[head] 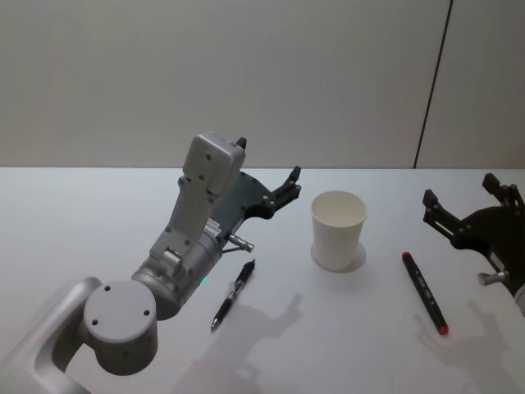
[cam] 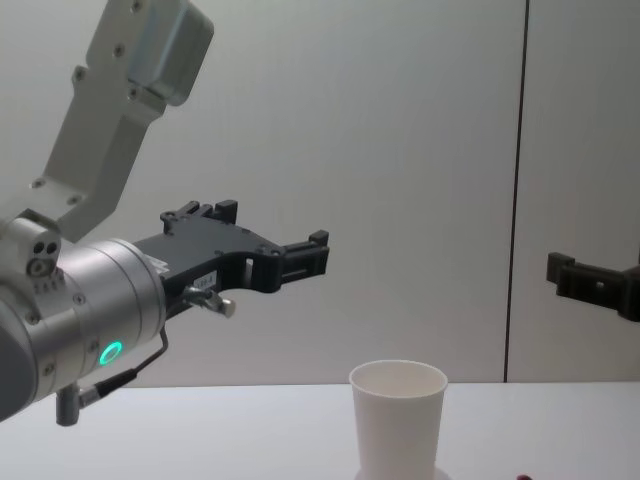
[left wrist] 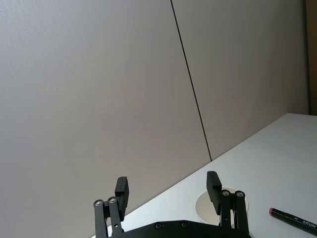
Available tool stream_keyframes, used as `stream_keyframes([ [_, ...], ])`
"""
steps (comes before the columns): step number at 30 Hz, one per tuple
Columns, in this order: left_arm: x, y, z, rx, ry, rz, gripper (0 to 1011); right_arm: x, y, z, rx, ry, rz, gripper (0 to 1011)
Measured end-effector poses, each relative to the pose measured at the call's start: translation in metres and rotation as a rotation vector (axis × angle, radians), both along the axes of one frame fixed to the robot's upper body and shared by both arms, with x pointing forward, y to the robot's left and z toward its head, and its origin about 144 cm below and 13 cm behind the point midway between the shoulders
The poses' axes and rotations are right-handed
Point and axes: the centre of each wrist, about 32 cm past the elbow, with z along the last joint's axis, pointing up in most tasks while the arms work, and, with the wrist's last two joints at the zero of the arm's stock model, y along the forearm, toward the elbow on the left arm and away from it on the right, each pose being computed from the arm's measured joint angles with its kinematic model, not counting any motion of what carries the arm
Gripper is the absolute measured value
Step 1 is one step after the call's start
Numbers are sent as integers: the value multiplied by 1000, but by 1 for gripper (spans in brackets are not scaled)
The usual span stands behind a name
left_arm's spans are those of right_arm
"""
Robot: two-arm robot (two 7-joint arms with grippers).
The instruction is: Place the pen into the pen holder.
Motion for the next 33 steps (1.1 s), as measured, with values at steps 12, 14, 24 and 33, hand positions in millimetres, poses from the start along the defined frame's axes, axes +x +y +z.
stream_keyframes([
  [12, 0, 0, 0, 0, 0, 0, 1003, 0, 0, 0, 0, 0, 0, 1001],
  [14, 0, 0, 0, 0, 0, 0, 1003, 0, 0, 0, 0, 0, 0, 1001],
  [24, 0, 0, 0, 0, 0, 0, 1003, 3, 4, 5, -9, 22, -22, 1001],
  [33, 0, 0, 0, 0, 0, 0, 1003, 17, 10, 9, -40, 95, -84, 1002],
])
